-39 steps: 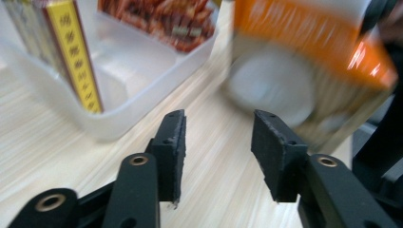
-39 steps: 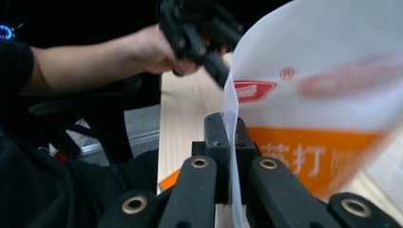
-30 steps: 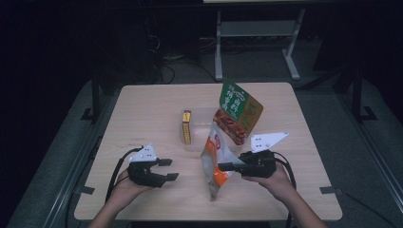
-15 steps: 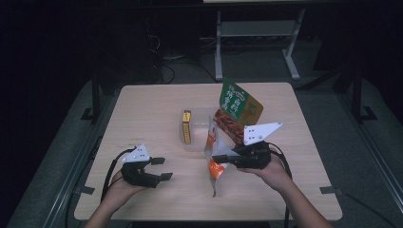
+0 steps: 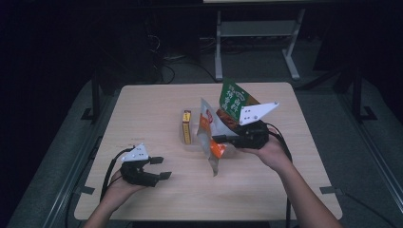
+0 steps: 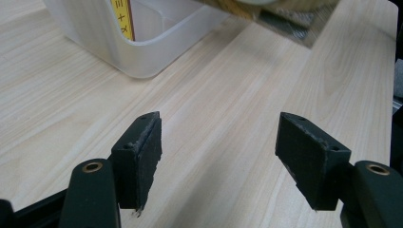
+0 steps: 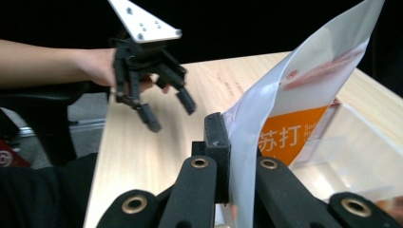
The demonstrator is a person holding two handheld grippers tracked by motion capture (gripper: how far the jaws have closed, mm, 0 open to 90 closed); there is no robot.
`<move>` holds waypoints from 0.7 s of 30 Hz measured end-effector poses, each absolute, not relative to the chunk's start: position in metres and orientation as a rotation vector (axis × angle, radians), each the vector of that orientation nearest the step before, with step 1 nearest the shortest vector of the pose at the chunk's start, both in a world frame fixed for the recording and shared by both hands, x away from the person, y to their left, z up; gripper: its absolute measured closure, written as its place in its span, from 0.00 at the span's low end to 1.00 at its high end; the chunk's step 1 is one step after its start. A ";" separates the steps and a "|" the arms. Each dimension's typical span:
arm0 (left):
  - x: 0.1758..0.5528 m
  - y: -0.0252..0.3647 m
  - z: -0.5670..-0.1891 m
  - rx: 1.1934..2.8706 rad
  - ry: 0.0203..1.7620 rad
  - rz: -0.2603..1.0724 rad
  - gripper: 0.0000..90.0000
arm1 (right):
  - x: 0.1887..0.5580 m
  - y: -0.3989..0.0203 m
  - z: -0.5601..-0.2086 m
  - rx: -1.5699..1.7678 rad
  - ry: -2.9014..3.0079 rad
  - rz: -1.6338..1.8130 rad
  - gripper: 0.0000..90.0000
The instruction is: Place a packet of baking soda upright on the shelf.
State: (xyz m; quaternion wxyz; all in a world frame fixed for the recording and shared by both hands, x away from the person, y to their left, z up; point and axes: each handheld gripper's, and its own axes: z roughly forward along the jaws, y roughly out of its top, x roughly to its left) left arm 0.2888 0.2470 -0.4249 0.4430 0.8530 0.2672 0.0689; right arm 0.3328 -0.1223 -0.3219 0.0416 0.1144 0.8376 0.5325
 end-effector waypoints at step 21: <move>0.288 0.240 -0.432 2.149 0.651 0.135 0.31 | 0.386 -0.112 -0.305 0.474 2.514 1.475 1.00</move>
